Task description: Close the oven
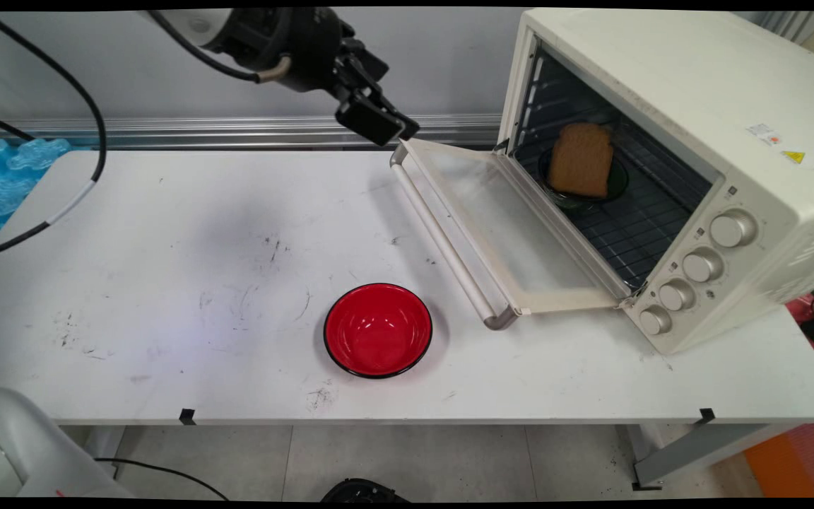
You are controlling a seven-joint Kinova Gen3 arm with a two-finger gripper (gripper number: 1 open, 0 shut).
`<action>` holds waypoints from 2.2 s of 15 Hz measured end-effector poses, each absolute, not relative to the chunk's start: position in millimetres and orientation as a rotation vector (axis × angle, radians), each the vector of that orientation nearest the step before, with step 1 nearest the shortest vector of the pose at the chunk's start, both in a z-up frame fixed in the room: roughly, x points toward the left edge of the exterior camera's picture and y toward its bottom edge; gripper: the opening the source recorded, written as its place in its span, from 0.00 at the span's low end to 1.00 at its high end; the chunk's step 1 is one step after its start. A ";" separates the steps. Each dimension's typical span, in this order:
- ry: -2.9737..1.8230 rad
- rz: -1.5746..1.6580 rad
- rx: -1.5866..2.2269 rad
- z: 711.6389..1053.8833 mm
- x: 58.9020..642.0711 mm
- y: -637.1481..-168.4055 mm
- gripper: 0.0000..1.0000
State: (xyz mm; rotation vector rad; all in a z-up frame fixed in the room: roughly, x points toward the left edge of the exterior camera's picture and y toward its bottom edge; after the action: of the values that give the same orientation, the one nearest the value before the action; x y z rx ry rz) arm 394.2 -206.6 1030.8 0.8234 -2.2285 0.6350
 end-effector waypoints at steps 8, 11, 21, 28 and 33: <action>-2.195 0.643 0.881 1015.4 418.6 -192.2 1.00; -2.193 0.636 0.891 1007.4 425.0 -187.7 1.00; -2.207 0.595 0.908 981.8 438.8 -174.1 0.00; -2.231 0.571 0.928 944.5 451.7 -168.6 0.00; -2.250 0.551 0.939 916.4 457.8 -167.8 0.00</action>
State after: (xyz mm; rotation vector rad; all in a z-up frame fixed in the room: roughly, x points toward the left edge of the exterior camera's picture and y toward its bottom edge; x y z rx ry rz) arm 457.8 -167.8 916.4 0.9389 -2.2496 0.5508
